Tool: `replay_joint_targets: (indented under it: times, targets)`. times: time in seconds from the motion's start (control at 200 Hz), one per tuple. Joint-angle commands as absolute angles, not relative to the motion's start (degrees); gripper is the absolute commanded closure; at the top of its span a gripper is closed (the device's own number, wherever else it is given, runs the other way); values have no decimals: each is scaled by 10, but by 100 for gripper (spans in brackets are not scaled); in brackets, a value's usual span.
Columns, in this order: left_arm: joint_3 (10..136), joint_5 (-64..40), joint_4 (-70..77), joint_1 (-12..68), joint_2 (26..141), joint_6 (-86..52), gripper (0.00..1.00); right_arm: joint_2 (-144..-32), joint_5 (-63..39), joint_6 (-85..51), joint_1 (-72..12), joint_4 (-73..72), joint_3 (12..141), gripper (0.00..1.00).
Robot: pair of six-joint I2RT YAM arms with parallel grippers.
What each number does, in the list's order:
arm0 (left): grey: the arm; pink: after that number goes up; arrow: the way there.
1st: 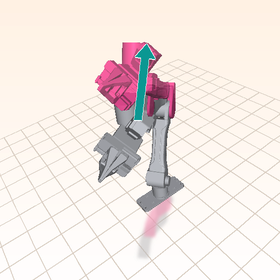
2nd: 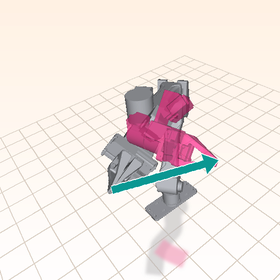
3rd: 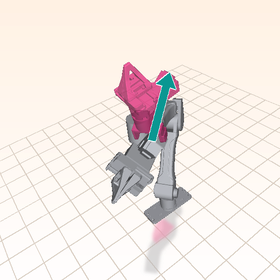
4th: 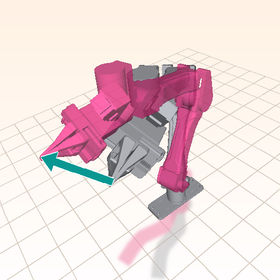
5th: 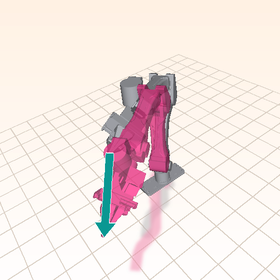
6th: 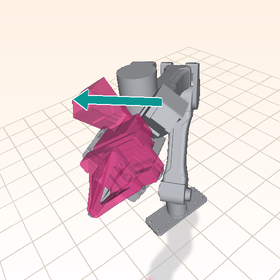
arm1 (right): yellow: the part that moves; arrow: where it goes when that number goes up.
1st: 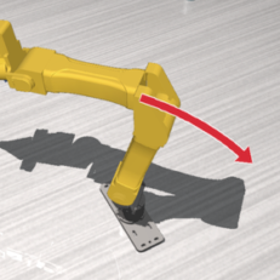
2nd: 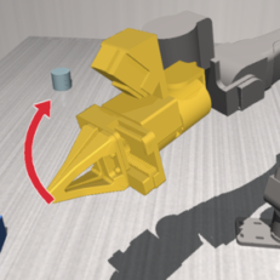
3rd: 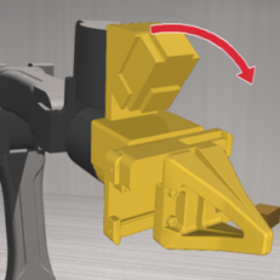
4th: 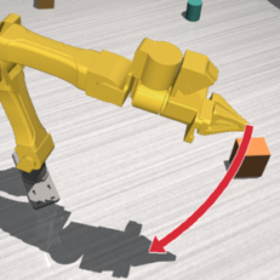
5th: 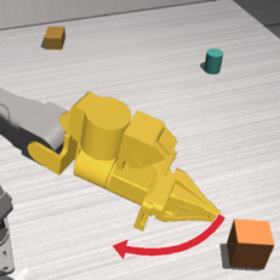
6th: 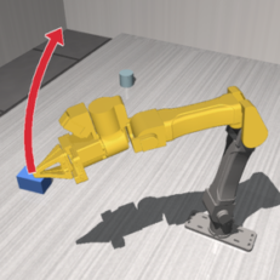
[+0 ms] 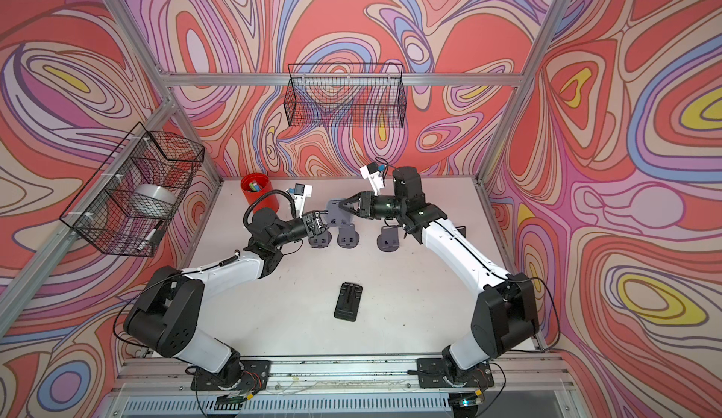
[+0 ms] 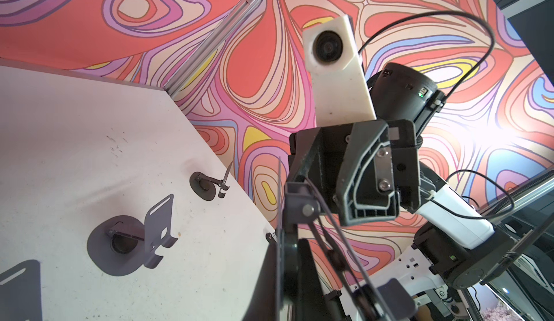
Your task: Open the phone stand
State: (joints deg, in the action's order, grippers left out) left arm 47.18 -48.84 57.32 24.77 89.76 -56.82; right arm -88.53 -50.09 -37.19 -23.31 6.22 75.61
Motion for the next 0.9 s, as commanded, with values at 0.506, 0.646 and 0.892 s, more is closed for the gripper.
replay_joint_targets:
  times: [0.506,0.646,0.892]
  targets:
    - [521,-496,376,255,865,-525,100,-873,-585,-259,-247,46,757,98]
    - [529,-496,361,255,872,-540,100,-845,-588,-247,-251,11,733,99]
    - [536,-504,369,255,899,-593,100,-794,-572,-221,-258,-24,706,100]
